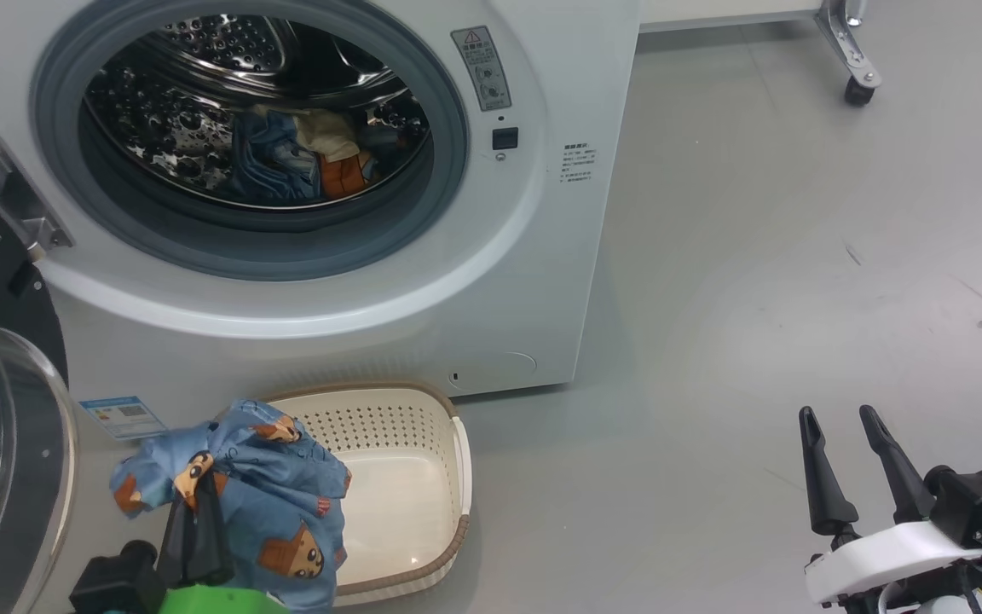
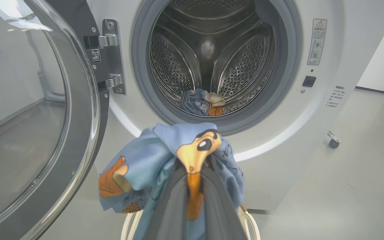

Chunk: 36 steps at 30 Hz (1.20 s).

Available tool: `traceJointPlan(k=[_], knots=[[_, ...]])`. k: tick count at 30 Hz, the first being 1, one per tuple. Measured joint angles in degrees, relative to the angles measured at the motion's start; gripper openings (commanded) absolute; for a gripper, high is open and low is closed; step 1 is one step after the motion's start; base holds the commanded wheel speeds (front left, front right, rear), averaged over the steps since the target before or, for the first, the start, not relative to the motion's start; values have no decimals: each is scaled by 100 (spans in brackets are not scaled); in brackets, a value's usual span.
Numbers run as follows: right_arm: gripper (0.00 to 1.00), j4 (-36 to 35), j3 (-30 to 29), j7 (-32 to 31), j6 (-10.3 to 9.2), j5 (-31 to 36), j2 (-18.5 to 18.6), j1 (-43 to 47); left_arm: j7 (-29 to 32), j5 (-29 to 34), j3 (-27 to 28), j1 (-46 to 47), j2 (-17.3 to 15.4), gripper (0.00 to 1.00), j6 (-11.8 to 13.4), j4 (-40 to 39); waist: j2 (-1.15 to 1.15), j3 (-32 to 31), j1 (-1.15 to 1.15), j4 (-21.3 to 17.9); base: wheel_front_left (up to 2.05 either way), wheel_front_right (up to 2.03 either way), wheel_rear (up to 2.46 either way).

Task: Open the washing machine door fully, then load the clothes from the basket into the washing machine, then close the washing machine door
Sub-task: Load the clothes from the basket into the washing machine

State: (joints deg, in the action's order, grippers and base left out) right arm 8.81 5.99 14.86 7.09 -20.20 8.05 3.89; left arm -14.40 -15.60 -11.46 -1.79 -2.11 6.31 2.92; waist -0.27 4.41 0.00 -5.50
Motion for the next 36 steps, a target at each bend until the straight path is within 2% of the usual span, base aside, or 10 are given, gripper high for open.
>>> traceJointPlan(k=[15,21,36], knots=[[100,-29,21,0,0,-2,-98,-303,3,89,343,1082,-201,0,15,-21,0,497,0,-509,0,0,0],[100,-46,30,0,0,-11,-147,-469,85,88,499,1697,-256,0,16,196,0,748,0,-681,0,0,0],[100,-73,220,0,0,-49,-260,-903,438,196,768,3506,-724,0,16,937,0,1347,1,-1048,0,0,0]])
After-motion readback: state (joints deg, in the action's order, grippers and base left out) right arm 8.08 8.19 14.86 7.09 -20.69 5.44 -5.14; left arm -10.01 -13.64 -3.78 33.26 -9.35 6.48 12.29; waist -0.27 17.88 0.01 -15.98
